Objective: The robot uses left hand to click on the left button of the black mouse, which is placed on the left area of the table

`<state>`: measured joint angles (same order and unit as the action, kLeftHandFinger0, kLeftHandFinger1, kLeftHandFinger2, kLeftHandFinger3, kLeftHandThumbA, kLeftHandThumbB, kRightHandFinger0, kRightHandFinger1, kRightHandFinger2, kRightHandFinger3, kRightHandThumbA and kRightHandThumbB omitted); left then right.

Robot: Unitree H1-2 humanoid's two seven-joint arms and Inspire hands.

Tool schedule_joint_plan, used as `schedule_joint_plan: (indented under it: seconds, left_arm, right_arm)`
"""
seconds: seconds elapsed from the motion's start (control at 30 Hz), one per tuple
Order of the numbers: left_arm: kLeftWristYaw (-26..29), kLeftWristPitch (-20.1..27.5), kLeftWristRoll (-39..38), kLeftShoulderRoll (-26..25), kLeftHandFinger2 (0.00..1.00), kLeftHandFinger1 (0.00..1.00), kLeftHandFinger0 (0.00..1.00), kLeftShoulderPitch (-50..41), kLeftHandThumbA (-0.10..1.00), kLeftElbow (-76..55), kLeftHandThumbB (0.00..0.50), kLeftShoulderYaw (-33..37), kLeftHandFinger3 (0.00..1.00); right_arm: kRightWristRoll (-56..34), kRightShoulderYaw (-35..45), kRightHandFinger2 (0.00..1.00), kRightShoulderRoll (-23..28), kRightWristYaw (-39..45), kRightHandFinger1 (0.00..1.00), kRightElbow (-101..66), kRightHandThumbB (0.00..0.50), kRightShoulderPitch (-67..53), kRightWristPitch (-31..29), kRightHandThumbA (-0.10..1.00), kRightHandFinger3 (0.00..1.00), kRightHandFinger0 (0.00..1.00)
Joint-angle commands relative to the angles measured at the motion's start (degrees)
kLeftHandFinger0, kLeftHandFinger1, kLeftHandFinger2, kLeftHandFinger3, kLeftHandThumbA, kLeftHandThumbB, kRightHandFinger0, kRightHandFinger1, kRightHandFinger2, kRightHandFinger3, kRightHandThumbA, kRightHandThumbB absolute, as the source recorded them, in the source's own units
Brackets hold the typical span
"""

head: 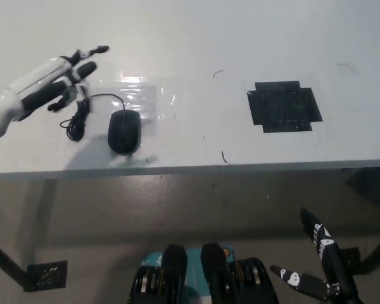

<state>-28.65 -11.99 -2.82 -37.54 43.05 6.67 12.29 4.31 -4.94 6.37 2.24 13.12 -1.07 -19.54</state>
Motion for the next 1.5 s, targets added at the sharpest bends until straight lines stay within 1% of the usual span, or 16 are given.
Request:
schedule_joint_plan:
  seconds: [0.0, 0.07, 0.27, 0.43, 0.47, 0.5, 0.6, 0.73, 0.83, 0.9, 1.07, 1.2, 1.27, 1.33, 1.4, 1.47]
  left_arm:
    - [-15.7, -12.4, 1.6, -4.1, 0.33, 0.01, 0.00, 13.7, 1.00, 10.7, 0.367, 7.0, 1.00]
    - [-16.9, -13.4, 2.8, -3.6, 0.27, 0.00, 0.00, 16.4, 1.00, 14.1, 0.366, 9.2, 1.00]
    - [-19.6, -14.7, 5.5, -2.7, 0.31, 0.00, 0.00, 22.3, 1.00, 22.1, 0.363, 14.3, 1.00]
    - [-22.4, -14.9, 7.1, -2.4, 0.23, 0.00, 0.00, 25.6, 1.00, 25.3, 0.355, 16.9, 1.00]
    - [-23.1, -14.9, 7.3, -2.3, 0.22, 0.00, 0.00, 26.1, 1.00, 25.7, 0.339, 17.3, 1.00]
    - [-23.8, -14.9, 7.5, -2.3, 0.20, 0.00, 0.00, 26.4, 1.00, 25.8, 0.327, 17.6, 1.00]
    - [-24.8, -13.2, 9.6, -2.6, 0.01, 0.00, 0.00, 27.1, 1.00, 25.0, 0.322, 19.2, 1.00]
    - [-26.2, -12.3, 10.7, -1.7, 0.00, 0.00, 0.00, 28.0, 1.00, 25.7, 0.286, 20.2, 1.00]
    - [-26.8, -13.1, 11.6, -1.2, 0.10, 0.00, 0.00, 28.1, 1.00, 25.5, 0.249, 20.5, 1.00]
    - [-26.9, -10.4, 12.2, -0.4, 0.17, 0.00, 0.00, 28.0, 1.00, 26.6, 0.209, 20.7, 1.00]
    - [-26.8, -8.0, 15.0, 0.8, 0.24, 0.01, 0.00, 28.2, 1.00, 28.6, 0.217, 22.5, 1.00]
    - [-26.6, -7.5, 18.0, 2.1, 0.20, 0.00, 0.00, 28.6, 1.00, 31.1, 0.243, 24.3, 1.00]
    - [-26.3, -5.7, 19.3, 2.5, 0.22, 0.00, 0.00, 29.0, 1.00, 32.3, 0.240, 25.1, 1.00]
    - [-25.7, -7.3, 19.3, 3.3, 0.24, 0.00, 0.00, 29.4, 1.00, 34.1, 0.242, 24.5, 1.00]
    - [-25.4, -6.6, 19.8, 3.9, 0.25, 0.00, 0.00, 30.0, 1.00, 35.7, 0.227, 24.3, 1.00]
    - [-24.8, -6.5, 21.0, 4.7, 0.36, 0.05, 0.00, 30.9, 1.00, 37.9, 0.235, 24.5, 1.00]
  right_arm:
    - [-0.2, 0.8, 1.00, 0.7, 0.1, 1.00, -1.2, 0.105, 0.9, -3.2, 1.00, 1.00, 1.00]
    - [-0.2, 0.8, 1.00, 0.7, 0.1, 1.00, -1.5, 0.103, 0.9, -2.9, 1.00, 1.00, 1.00]
    - [-0.3, 0.9, 1.00, 0.9, 0.3, 1.00, -1.9, 0.104, 1.1, -2.6, 1.00, 1.00, 0.99]
    - [-0.3, 1.0, 1.00, 1.1, 0.5, 1.00, -1.7, 0.122, 1.6, -2.7, 1.00, 1.00, 0.99]
    - [-0.3, 1.0, 1.00, 1.2, 0.5, 1.00, -1.7, 0.124, 1.7, -2.8, 1.00, 1.00, 0.99]
    - [-0.1, 1.0, 1.00, 1.2, 0.4, 1.00, -1.6, 0.122, 1.7, -2.9, 1.00, 1.00, 0.98]
    - [0.2, 0.9, 1.00, 1.2, 0.3, 1.00, -1.9, 0.130, 1.6, -2.6, 1.00, 1.00, 0.98]
    - [0.2, 0.9, 1.00, 1.3, 0.2, 1.00, -1.7, 0.131, 1.8, -2.5, 1.00, 1.00, 0.97]
    - [0.1, 0.9, 1.00, 1.3, 0.2, 1.00, -1.5, 0.132, 1.9, -2.8, 1.00, 1.00, 0.97]
    - [0.1, 0.9, 1.00, 1.3, 0.2, 1.00, -1.6, 0.130, 1.8, -2.5, 1.00, 1.00, 0.97]
    - [-0.2, 0.8, 1.00, 1.2, 0.3, 1.00, -1.7, 0.130, 1.8, -2.3, 1.00, 1.00, 0.97]
    - [0.1, 0.8, 1.00, 1.4, 0.4, 1.00, -2.1, 0.135, 1.8, -1.8, 1.00, 1.00, 0.96]
    - [-0.3, 0.8, 1.00, 1.4, 0.6, 1.00, -2.6, 0.136, 1.7, -1.2, 1.00, 1.00, 0.98]
    - [-0.4, 0.7, 1.00, 1.5, 0.8, 1.00, -2.5, 0.135, 1.8, -1.4, 1.00, 1.00, 0.97]
    - [-0.2, 0.7, 1.00, 1.6, 0.8, 1.00, -2.3, 0.136, 1.9, -1.8, 1.00, 1.00, 0.97]
    - [0.2, 0.6, 1.00, 1.7, 0.6, 1.00, -2.3, 0.135, 2.0, -1.9, 1.00, 1.00, 0.96]
